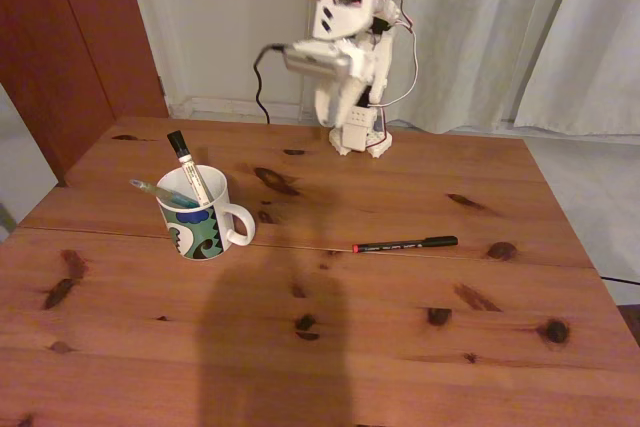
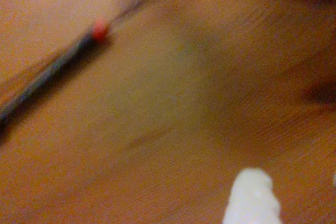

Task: Clean up the desk and place the pens and markers into the cup

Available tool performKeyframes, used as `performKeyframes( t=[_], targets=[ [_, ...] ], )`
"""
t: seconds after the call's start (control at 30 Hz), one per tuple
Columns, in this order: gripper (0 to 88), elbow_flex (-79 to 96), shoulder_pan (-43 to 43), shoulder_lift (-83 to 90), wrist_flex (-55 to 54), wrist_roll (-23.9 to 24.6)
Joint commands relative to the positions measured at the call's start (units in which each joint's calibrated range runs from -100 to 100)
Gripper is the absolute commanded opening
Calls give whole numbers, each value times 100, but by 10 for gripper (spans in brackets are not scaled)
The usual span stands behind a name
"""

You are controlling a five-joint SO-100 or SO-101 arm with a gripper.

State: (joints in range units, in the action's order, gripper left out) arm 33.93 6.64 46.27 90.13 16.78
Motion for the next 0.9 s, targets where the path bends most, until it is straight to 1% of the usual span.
performKeyframes(
  t=[0.0, 0.07, 0.17, 0.27, 0.33, 0.6, 0.73, 0.87],
  targets=[
    [123, 277, -531, 118, -811, -38],
    [124, 548, -676, 110, -1456, -1],
    [126, 1152, -668, 110, -2480, 14],
    [126, 1666, -652, 135, -3064, 9],
    [126, 1873, -652, 143, -3211, 9],
    [121, 2045, -756, 152, -3133, -38],
    [120, 2045, -1054, 110, -3125, -7],
    [126, 2045, -1102, 110, -3082, -38]
  ],
)
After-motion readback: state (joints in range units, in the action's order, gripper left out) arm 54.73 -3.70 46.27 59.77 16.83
